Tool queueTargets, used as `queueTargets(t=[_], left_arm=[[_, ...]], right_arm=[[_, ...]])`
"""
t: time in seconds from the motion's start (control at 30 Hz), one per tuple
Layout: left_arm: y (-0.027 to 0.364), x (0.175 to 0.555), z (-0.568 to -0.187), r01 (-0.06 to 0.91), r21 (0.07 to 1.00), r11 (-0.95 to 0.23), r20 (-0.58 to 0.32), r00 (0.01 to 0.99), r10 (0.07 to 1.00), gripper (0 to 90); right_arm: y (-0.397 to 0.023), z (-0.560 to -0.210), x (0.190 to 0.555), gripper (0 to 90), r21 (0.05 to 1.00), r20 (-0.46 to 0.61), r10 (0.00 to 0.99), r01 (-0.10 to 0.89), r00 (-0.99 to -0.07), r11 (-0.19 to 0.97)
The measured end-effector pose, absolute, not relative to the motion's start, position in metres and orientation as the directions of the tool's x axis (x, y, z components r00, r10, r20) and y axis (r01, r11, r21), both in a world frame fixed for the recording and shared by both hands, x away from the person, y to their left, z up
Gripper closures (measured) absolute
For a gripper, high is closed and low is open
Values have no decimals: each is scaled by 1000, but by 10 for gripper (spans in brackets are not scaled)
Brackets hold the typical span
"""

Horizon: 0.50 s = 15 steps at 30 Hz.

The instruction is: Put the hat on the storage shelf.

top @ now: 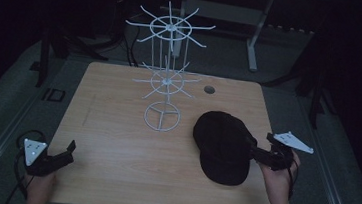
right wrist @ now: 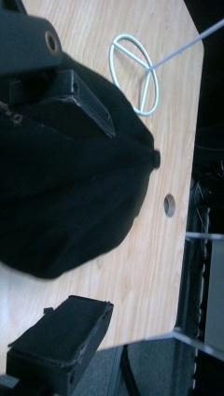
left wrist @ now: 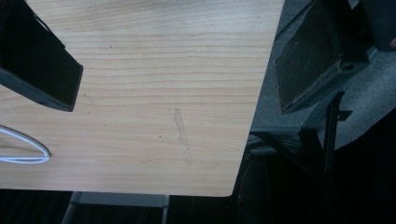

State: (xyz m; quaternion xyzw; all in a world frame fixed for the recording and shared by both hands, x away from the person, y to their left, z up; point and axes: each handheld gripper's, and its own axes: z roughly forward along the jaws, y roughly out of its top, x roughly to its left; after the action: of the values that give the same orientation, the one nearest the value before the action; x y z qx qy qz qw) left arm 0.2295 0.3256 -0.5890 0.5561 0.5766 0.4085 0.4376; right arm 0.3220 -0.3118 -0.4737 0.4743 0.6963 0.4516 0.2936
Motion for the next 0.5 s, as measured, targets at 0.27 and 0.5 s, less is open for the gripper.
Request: queueTargets(t=[0.27, 0.5], left_arm=[[326, 230, -589, 284, 958, 48, -51, 6, 999, 15], [326, 230, -589, 282, 958, 46, -52, 12, 999, 15]], right_arm=[[-282, -475, 338, 138, 897, 29, 900, 408, -436, 169], [-255, -480, 364, 146, 880, 25, 887, 432, -461, 200]])
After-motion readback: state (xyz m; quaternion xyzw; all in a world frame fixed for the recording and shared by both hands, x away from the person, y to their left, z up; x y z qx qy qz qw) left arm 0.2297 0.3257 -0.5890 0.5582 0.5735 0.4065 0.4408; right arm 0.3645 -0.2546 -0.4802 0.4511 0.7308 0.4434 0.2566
